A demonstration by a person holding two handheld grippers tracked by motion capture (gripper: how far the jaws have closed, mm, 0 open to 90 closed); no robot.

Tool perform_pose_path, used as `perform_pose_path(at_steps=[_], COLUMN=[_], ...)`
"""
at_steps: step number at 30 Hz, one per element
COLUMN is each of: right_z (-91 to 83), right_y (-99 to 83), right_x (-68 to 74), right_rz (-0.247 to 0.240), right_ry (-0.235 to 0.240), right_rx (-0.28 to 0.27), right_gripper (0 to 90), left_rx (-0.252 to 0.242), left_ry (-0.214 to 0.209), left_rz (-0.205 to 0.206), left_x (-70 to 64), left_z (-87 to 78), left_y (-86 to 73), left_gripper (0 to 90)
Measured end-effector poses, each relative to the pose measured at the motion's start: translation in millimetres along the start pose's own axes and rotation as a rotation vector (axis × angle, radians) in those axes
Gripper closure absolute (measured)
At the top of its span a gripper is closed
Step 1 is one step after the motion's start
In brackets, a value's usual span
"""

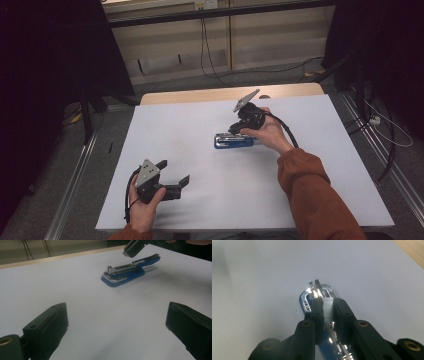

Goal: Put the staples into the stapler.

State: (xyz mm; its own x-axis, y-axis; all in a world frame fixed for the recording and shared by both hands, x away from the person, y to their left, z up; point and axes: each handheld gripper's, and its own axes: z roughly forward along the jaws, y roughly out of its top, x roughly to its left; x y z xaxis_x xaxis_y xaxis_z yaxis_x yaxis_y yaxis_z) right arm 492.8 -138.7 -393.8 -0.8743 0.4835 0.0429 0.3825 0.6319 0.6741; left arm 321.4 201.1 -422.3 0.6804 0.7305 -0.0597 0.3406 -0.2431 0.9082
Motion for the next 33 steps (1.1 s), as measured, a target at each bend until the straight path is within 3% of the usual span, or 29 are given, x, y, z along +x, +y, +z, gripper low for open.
perform_pose_path(at_steps=[14, 19, 21, 28, 33], right_z=[18.9, 26.1, 28.7, 32.9, 32.6], right_y=[13.0, 16.8, 16.6, 18.6, 21.6], right_x=[3.8, 6.7, 5.8, 5.3, 4.9], right_rz=[-0.044, -0.068, -0.055, -0.064, -0.096], right_ry=[-0.012, 0.011, 0.032, 0.026, 0.034], right_rx=[0.049, 0.06, 0.05, 0.069, 0.082], right_gripper=[79.2, 79.2, 79.2, 79.2, 79.2], left_rx=[0.005, 0.002, 0.002, 0.005, 0.008], left_ry=[-0.005, -0.005, -0.005, -0.006, -0.012], left_rz=[0.001, 0.0, 0.0, 0.0, 0.006], left_x=[0.5, 0.4, 0.7, 0.4, 0.2], left_z=[1.2, 0.2, 0.1, 0.2, 0.6], left_y=[-0.1, -0.1, -0.1, 0.1, 0.0], left_gripper=[4.5, 4.5, 4.5, 4.5, 4.5])
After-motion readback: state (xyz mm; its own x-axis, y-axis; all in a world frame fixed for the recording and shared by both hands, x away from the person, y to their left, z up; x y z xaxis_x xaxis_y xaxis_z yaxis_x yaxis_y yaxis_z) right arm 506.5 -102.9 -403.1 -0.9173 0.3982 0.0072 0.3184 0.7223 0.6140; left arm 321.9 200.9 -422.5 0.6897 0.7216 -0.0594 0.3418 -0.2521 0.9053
